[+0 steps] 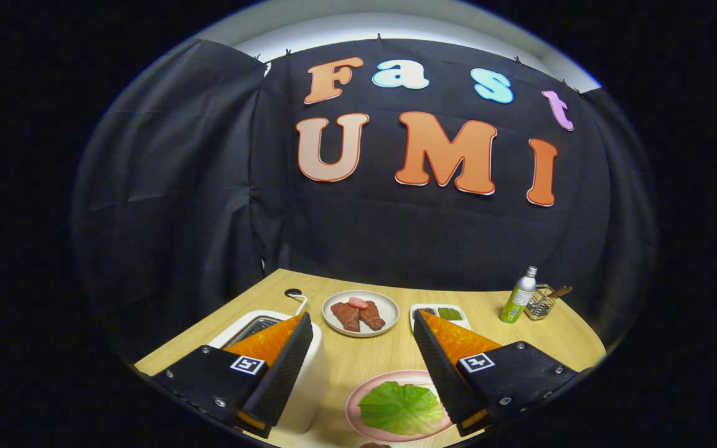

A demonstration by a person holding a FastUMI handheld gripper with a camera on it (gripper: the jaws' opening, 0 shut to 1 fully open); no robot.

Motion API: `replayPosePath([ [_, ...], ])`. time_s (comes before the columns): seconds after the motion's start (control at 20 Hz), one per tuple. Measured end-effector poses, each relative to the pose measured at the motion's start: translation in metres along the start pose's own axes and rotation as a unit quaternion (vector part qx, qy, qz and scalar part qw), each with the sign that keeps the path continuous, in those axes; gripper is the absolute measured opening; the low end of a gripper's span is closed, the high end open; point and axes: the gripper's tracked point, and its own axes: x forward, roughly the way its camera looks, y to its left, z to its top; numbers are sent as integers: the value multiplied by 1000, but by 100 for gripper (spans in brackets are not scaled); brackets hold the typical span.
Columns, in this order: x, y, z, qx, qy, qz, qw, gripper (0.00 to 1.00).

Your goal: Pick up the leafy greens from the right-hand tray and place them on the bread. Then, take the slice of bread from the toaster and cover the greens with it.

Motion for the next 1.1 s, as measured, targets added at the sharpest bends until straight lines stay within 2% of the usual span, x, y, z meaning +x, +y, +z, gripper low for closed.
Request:
replayPosePath([
  [0.55,11,62,-41,-6,49,28,998,96],
  [0.65,13,70,-49,-9,61,38,997,89],
  [0.75,13,76,-54,-13,68,42,997,76],
  [0.8,13,77,-57,-10,72,44,996,66],
  [0.85,14,78,-63,-5,78,46,996,60],
  [0.9,16,80,-66,0,82,49,995,47],
  [1.1,19,84,-65,7,79,54,995,21],
])
